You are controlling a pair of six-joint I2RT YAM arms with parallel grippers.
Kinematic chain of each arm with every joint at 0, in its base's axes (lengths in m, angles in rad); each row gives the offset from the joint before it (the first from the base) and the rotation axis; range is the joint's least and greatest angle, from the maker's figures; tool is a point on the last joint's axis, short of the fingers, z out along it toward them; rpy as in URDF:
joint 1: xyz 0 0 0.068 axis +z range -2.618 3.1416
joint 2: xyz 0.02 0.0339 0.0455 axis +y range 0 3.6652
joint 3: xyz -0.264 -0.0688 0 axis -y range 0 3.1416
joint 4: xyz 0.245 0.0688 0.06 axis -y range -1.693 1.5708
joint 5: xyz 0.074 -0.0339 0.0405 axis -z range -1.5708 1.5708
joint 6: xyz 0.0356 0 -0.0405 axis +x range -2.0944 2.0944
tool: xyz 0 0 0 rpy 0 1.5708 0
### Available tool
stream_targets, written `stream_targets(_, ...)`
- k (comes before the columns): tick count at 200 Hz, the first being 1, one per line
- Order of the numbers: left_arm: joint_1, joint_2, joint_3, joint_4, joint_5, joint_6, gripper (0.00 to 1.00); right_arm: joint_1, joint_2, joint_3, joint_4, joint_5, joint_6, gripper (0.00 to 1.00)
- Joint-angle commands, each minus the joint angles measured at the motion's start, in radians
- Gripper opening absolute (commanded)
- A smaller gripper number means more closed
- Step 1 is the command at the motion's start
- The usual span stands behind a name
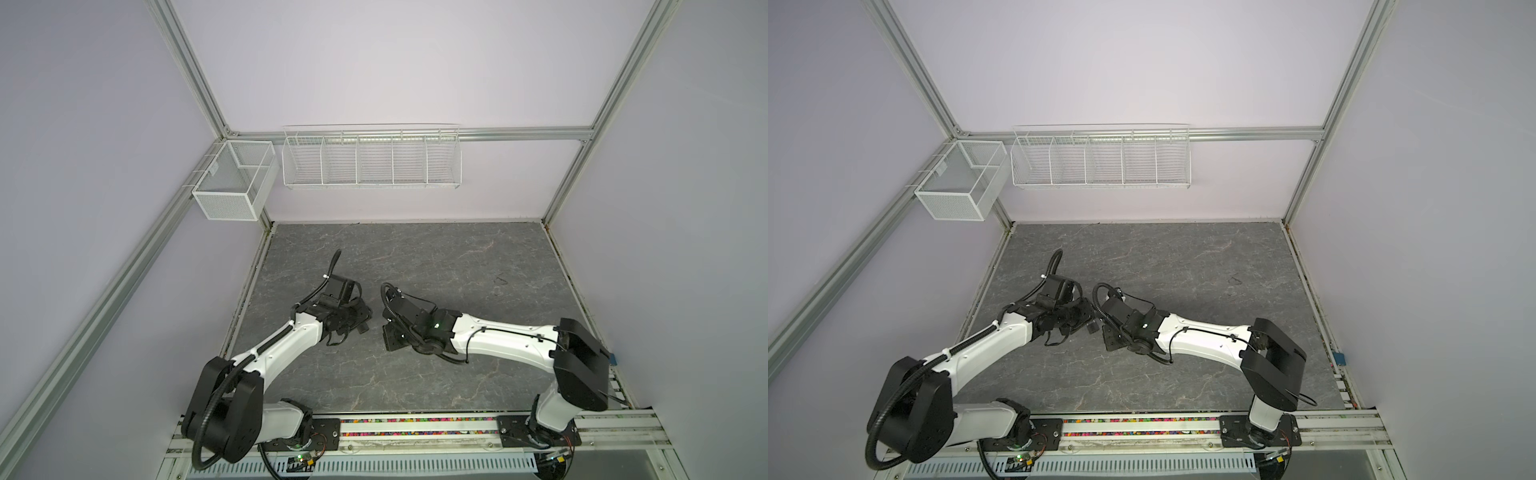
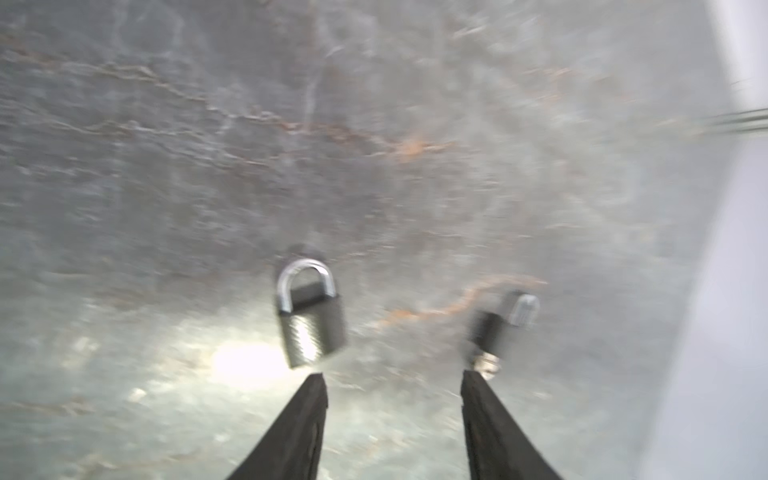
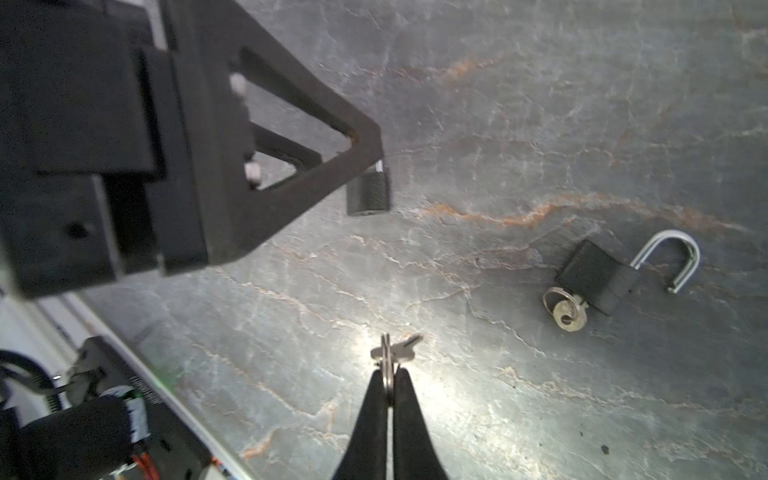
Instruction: Unlock with the key
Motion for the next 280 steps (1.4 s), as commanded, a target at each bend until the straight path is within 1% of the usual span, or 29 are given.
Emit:
stream_targets(1,-0.004,-0.079,-0.065,0.119,0.115,-0.165,0.53,-0.006,-0.059,-0.015,0.075,-0.038,-0.036,0.07)
stream_targets(23,-0.004,-0.168,-0.141,0.251,0.170,-0.357,0.55,-0.003,-0.093,-0.021,0.139,-0.050,-0.048,0.07)
stream_targets(46,-0.004,-0.233,-0.209,0.378,0.191,-0.536,0.56,0.001,-0.103,-0.020,0.189,-0.044,-0.072,0.07)
stream_targets(80,-0.004,-0.313,-0.260,0.469,0.196,-0.722,0.57,0.006,-0.103,-0.008,0.268,-0.045,-0.115,0.07)
stream_targets(103,-0.004,-0.354,-0.285,0.518,0.186,-0.820,0.57,0.007,-0.104,-0.016,0.307,-0.039,-0.112,0.07)
stream_targets(122,-0.004,-0.380,-0.289,0.523,0.175,-0.859,0.57,0.007,-0.105,-0.024,0.345,-0.046,-0.115,0.07)
stream_targets(155,-0.004,-0.411,-0.289,0.523,0.162,-0.890,0.56,0.009,-0.109,-0.039,0.369,-0.050,-0.118,0.07)
stream_targets(178,-0.004,-0.418,-0.291,0.519,0.153,-0.900,0.53,0.010,-0.130,-0.062,0.382,-0.046,-0.117,0.07)
stream_targets(213,-0.004,-0.415,-0.302,0.528,0.137,-0.903,0.46,0.010,-0.163,-0.094,0.388,-0.042,-0.116,0.07)
stream_targets(229,-0.004,-0.412,-0.307,0.536,0.134,-0.907,0.39,0.010,-0.171,-0.100,0.388,-0.042,-0.116,0.07)
stream_targets(245,-0.004,-0.414,-0.306,0.535,0.130,-0.905,0.36,0.011,-0.173,-0.106,0.387,-0.038,-0.115,0.07)
stream_targets(259,-0.004,-0.414,-0.309,0.533,0.128,-0.905,0.30,0.011,-0.174,-0.107,0.388,-0.038,-0.116,0.07)
stream_targets(274,-0.004,-0.415,-0.310,0.533,0.128,-0.907,0.28,0.013,-0.176,-0.110,0.388,-0.033,-0.117,0.07)
stream_targets(280,-0.004,-0.415,-0.310,0.532,0.125,-0.907,0.25,0.012,-0.176,-0.111,0.387,-0.032,-0.116,0.07)
